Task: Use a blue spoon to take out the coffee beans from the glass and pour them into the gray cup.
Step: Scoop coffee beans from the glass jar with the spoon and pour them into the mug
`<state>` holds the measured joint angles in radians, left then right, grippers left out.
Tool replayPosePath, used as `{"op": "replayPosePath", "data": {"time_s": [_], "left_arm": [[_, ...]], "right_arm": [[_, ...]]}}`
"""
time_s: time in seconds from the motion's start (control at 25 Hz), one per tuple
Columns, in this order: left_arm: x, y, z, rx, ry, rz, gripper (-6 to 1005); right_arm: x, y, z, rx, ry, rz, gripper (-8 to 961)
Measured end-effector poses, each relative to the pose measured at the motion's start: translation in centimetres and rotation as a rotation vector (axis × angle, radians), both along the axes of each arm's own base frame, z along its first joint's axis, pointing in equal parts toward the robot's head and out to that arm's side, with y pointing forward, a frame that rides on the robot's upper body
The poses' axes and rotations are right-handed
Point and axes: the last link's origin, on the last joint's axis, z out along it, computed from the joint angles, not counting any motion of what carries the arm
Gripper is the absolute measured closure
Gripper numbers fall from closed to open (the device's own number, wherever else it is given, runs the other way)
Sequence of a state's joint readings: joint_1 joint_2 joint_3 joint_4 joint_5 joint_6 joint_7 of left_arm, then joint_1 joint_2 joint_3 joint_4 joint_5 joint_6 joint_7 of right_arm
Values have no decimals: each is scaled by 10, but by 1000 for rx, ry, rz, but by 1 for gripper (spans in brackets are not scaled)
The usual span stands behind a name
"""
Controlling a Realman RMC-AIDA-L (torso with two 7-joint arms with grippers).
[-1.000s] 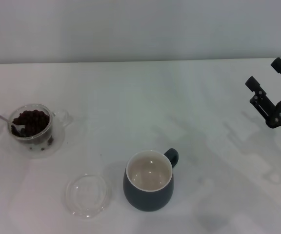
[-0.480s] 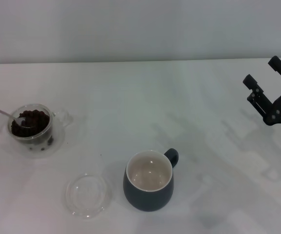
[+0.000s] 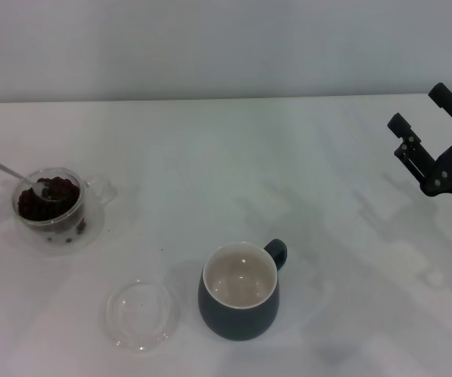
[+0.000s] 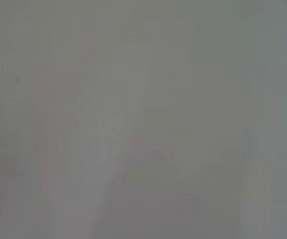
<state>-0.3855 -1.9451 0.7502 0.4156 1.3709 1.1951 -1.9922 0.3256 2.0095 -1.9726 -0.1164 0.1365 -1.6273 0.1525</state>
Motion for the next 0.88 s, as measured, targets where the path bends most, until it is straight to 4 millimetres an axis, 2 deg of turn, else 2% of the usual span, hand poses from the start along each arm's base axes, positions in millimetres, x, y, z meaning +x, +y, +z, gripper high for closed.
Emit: {"op": "replayPosePath", "data": {"time_s": [0.36,0.4,0.88], "left_arm": [[20,2,-4,-28,-16,-113,867],[29,3,-8,-55,-33,-155,867],[64,5,-24,-170,-158,-265,866]], "right_arm": [[-3,4,1,2,-2,13,323],[-4,5,1,3,-2,15,323],[-5,7,2,20,-21,22,323]]}}
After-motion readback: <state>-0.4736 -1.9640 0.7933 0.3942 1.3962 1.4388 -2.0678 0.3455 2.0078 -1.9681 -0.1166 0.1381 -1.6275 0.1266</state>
